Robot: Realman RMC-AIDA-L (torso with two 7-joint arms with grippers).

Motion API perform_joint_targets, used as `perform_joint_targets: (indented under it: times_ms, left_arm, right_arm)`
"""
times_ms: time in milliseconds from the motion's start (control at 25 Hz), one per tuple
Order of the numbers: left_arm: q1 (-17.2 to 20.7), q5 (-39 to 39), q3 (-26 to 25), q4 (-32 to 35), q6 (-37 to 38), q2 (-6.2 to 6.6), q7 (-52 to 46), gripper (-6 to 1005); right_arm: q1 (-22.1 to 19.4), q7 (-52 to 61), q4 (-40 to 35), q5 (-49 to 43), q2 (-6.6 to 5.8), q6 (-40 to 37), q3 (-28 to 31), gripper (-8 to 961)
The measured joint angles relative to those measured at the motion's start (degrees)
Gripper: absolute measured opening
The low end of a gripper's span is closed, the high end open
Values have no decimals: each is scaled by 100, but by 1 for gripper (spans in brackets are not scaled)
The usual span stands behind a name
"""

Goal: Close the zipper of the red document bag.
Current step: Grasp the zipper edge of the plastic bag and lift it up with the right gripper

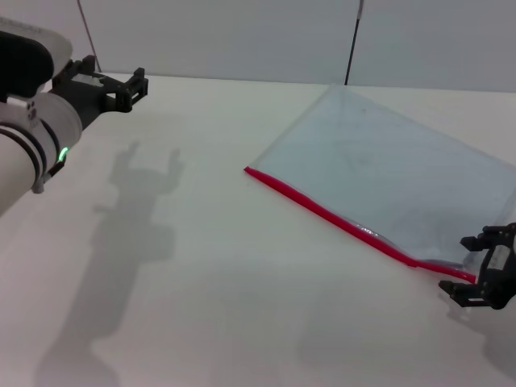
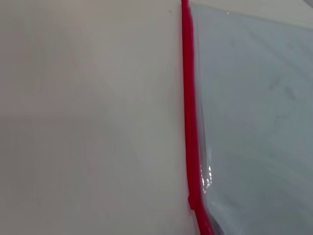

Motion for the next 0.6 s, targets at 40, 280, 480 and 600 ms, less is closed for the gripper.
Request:
perform_joint_targets:
  times_ms: [40,280,480,600]
  left_arm:
    - [0,-3,0,0,6,8,0,767]
    - [0,-9,0,-4,73,20,0,767]
    - [0,-1,0,-6,72,19,0,767]
    - [0,5,0,-6,72,14,0,768]
  right_arm:
    - [-20,13,-43,-52,1,11,-27,756]
    - [-134,133,-192,-365,3,316,-400,756]
    - [-99,259,-151,-584,3,425,-643,756]
    - [-91,309,-131,-662,3,543,-724,756]
